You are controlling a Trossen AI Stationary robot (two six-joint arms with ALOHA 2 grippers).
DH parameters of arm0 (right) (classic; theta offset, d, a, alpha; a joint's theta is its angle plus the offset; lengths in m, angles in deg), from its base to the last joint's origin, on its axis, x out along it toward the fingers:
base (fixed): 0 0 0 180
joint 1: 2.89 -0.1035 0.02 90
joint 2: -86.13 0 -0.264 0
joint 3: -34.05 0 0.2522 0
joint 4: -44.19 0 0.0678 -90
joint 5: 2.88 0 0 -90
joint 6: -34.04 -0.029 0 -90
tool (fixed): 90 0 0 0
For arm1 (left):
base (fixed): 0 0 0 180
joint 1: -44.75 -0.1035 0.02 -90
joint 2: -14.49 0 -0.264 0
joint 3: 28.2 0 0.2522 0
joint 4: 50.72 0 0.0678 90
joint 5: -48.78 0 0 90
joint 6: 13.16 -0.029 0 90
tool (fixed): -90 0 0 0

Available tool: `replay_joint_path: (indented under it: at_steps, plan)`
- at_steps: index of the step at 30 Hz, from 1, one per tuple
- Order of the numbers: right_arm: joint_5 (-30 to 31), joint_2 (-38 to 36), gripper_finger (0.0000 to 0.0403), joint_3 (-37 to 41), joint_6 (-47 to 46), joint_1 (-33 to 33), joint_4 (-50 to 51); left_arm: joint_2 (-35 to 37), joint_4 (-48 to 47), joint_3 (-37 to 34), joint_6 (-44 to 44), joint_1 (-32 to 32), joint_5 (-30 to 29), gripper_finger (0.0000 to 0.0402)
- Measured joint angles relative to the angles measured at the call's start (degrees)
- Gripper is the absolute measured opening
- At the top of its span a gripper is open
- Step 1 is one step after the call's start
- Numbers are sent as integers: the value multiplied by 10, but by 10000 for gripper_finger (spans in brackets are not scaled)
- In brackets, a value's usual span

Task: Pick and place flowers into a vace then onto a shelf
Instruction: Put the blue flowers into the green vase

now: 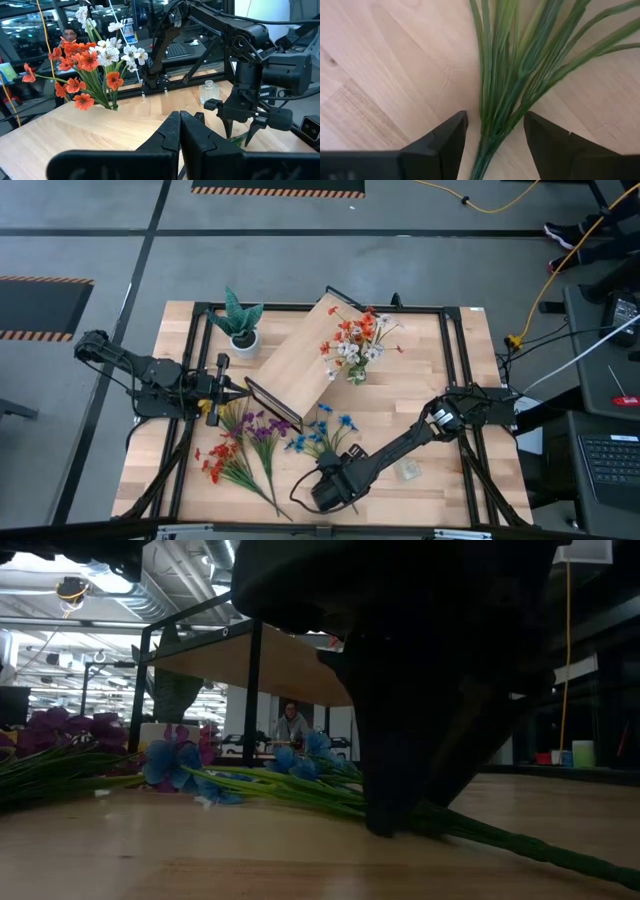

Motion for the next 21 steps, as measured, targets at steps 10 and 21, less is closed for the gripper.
replay_joint_path:
  at_steps: [10, 21]
  plan:
    - [-5, 0, 35, 0, 0, 3, 8, 0, 0, 0, 0, 0, 0, 3]
    - [-21, -5, 7, 1, -26, -1, 56, 0, 0, 0, 0, 0, 0, 3]
